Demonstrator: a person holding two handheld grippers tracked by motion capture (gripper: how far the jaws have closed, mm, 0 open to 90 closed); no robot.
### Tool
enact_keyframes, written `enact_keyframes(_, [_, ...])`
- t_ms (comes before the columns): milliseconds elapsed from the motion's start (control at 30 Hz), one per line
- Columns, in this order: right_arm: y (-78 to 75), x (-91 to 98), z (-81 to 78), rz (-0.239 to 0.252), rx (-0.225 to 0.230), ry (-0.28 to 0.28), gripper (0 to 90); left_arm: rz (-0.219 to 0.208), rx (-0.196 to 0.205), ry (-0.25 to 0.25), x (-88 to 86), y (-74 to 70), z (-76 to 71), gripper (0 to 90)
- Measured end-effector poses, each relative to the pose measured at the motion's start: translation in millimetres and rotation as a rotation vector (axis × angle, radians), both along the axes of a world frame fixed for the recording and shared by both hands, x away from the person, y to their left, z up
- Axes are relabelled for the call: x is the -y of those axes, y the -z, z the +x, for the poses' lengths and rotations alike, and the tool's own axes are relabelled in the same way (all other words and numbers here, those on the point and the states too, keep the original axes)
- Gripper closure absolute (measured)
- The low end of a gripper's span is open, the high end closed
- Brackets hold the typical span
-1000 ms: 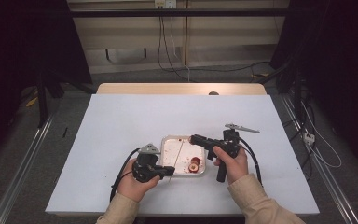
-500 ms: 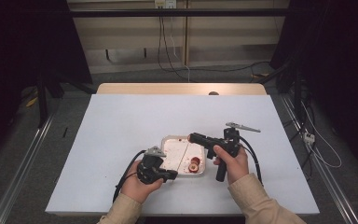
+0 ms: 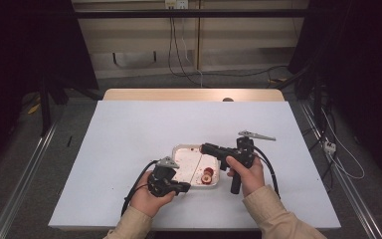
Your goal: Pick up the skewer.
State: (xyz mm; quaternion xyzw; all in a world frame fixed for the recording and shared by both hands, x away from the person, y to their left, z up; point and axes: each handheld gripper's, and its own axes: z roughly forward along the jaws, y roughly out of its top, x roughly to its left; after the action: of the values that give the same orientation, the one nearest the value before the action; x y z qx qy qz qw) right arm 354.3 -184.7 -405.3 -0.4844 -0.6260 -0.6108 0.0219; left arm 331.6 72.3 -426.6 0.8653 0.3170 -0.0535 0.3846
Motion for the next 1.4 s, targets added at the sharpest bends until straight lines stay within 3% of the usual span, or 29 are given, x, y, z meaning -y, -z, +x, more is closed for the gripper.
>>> enact_keyframes(400, [3.1, -10.4, -2.4, -0.051, 0.018, -0.059, 74.4, -0.045, -0.022, -0.028, -3.0, -0.4, 1.8, 90.0])
enact_keyframes(600, [2.9, -12.4, -3.4, -0.059, 0.030, -0.069, 74.5, -0.028, -0.011, -0.029, -1.6, -1.8, 1.2, 90.0])
enact_keyframes(800, [5.2, -21.2, -6.4, -0.086, 0.029, -0.130, 74.5, -0.085, -0.005, -0.059, -4.4, -6.8, 2.5, 90.0])
enact_keyframes(867, [5.5, -25.3, -8.2, -0.094, 0.039, -0.128, 74.4, -0.093, -0.027, -0.054, -6.1, -5.9, 3.4, 90.0])
enact_keyframes(1400, [9.2, -23.9, -7.8, -0.075, 0.034, -0.113, 74.2, -0.097, -0.021, -0.077, -6.6, -5.7, 3.7, 90.0])
